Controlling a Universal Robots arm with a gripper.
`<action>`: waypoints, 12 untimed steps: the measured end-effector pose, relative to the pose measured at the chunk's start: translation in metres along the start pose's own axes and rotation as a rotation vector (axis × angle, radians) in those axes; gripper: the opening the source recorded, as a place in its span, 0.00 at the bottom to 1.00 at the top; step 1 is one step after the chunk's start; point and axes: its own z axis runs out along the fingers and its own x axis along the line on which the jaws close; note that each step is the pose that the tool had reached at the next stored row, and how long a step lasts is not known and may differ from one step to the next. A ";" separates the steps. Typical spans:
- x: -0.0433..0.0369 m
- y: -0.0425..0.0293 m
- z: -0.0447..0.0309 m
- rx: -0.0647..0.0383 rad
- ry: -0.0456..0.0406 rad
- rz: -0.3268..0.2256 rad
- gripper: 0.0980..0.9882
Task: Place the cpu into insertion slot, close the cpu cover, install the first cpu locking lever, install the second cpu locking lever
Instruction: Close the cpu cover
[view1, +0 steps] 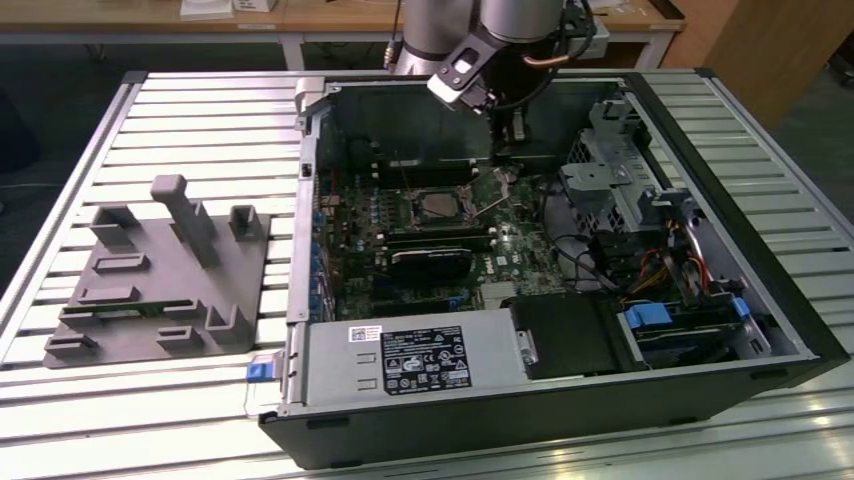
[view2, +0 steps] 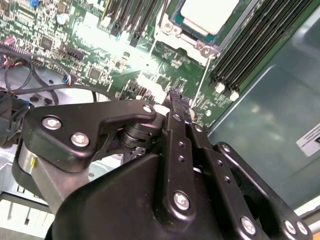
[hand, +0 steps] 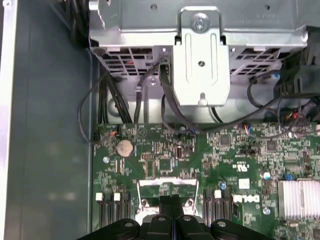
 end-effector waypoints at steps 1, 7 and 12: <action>0.0000 0.0017 0.0001 0.000 0.0000 0.000 0.01; 0.0003 0.0126 0.0010 0.000 0.0000 0.000 0.01; 0.0005 0.0223 0.0017 0.000 -0.0001 0.000 0.01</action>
